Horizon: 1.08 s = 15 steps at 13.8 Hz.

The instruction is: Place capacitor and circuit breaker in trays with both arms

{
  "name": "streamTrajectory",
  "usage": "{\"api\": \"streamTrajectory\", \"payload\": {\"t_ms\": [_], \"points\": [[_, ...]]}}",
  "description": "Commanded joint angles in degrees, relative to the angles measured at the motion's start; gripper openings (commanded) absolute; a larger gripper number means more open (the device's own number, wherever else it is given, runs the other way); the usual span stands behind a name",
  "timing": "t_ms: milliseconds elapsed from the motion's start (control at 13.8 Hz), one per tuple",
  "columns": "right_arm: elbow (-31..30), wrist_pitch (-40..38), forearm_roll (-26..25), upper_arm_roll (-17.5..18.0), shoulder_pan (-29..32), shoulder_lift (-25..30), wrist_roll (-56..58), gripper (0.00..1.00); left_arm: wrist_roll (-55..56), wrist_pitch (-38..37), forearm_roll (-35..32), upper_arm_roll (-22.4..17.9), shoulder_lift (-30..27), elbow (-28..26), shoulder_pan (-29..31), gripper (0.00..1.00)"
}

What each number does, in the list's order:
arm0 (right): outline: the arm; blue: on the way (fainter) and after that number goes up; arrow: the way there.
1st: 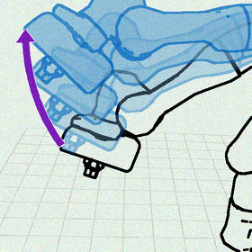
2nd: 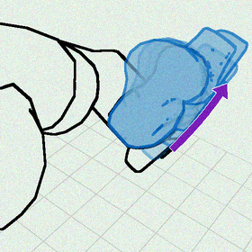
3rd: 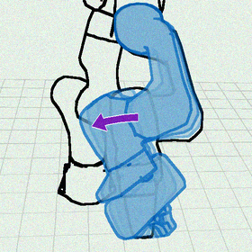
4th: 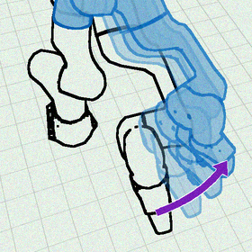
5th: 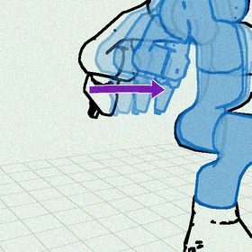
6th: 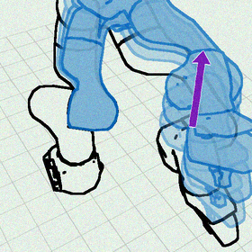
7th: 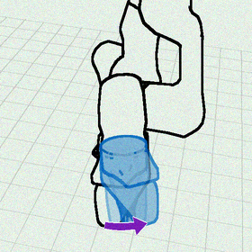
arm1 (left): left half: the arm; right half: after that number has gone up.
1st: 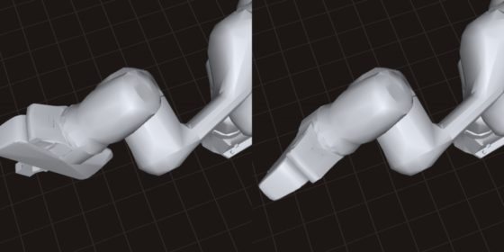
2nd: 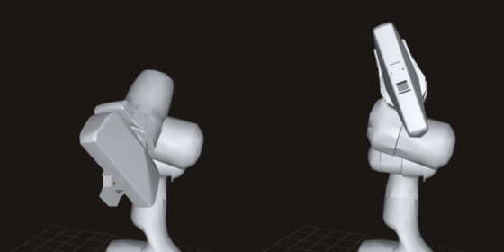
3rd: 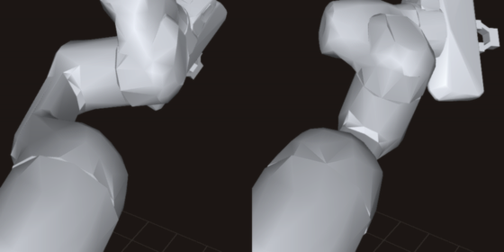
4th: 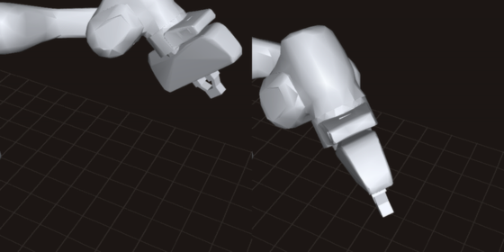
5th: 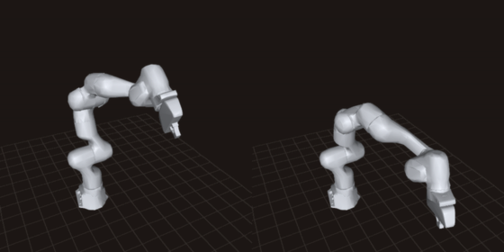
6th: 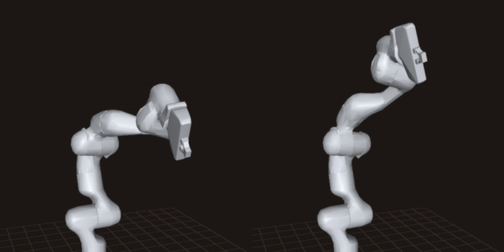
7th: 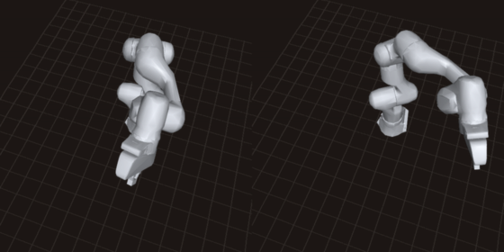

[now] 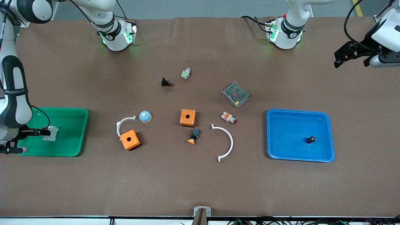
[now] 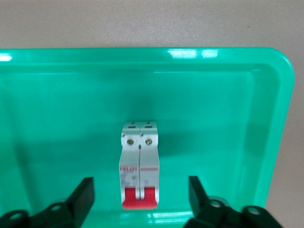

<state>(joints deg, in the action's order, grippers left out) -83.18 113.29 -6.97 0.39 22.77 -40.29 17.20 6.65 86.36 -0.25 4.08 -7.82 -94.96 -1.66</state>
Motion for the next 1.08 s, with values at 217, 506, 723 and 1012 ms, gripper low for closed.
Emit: {"api": "streamTrajectory", "payload": {"t_ms": [217, 506, 723, 1012], "points": [[-0.31, -13.33, 0.46, 1.63, -2.72, 13.81, -5.58, 1.0, -0.67, 0.91, 1.04, -0.66, -0.18, -0.58, -0.28, 1.0], [-0.31, -21.77, 0.46, 1.63, -9.83, 22.77, -14.54, 1.0, -0.84, 0.83, 0.43, -0.57, 1.05, 1.0, -0.36, 1.0], [-0.31, -28.11, 0.46, 1.54, -17.21, 30.16, -18.95, 1.0, -0.76, 0.83, 0.25, -0.57, 2.1, 1.53, -0.45, 1.0], [-1.01, -32.07, 4.22, 1.37, -18.82, 36.93, -18.96, 1.0, -0.67, 0.65, 0.25, -0.57, 2.11, 1.8, -0.45, 1.0]]}}
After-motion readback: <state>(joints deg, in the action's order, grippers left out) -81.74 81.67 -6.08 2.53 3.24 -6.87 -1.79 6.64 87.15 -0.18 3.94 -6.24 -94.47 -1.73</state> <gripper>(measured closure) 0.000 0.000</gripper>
